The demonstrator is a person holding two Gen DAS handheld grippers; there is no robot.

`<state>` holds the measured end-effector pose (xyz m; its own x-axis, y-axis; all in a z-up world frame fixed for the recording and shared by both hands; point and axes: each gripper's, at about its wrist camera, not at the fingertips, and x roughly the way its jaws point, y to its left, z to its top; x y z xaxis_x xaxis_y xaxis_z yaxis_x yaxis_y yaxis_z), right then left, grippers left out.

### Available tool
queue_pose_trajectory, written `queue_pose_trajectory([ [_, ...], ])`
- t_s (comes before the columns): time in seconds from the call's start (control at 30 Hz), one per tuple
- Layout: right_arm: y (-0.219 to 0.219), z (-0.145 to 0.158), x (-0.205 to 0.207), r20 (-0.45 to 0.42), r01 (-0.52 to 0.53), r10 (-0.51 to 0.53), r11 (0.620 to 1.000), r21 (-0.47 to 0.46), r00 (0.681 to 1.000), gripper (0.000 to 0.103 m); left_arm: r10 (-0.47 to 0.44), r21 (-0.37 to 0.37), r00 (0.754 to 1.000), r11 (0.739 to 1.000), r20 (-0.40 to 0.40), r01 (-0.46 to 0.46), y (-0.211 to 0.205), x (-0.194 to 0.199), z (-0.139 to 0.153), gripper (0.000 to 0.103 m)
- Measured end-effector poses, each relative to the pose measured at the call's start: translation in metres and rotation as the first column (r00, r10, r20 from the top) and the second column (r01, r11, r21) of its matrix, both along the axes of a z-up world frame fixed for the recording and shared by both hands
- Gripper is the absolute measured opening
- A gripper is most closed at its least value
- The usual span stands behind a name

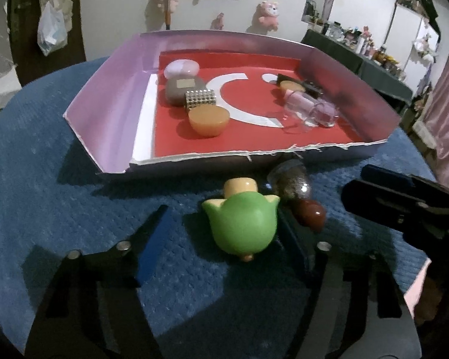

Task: Organize rigid objects
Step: 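Grasp the metal-lidded glass jar with the right tool while the left tool grasps the green pear toy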

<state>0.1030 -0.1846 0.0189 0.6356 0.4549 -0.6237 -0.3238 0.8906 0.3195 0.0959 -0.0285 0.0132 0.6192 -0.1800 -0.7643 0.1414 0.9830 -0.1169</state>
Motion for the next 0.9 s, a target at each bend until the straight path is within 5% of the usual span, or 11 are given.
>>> queue_pose_trajectory([
  [0.33,0.015,-0.008,0.005,0.008,0.006,-0.006,0.999,-0.039,1.0,0.075,0.062,-0.054,0.998,0.997,0.019,-0.06,0.041,-0.007,0.0,0.064],
  [0.47,0.028,-0.009,0.01,0.008,-0.011,0.011,0.999,-0.041,1.0,0.065,0.055,-0.021,0.998,0.998,0.036,-0.054,0.033,-0.009,-0.004,0.063],
  [0.63,0.039,-0.011,0.018,-0.012,-0.03,0.03,0.999,-0.027,0.999,0.048,0.029,-0.048,0.999,0.998,0.04,-0.027,0.031,-0.012,-0.002,0.047],
  [0.77,0.042,-0.019,0.024,-0.058,-0.039,0.039,0.999,-0.006,0.998,0.034,0.016,-0.051,0.999,0.999,0.045,-0.013,0.029,-0.013,-0.001,0.043],
  [0.9,0.041,-0.019,0.023,-0.062,-0.047,0.047,0.999,0.005,0.997,0.034,0.007,-0.055,0.999,0.998,0.046,-0.004,0.027,-0.015,-0.001,0.042],
])
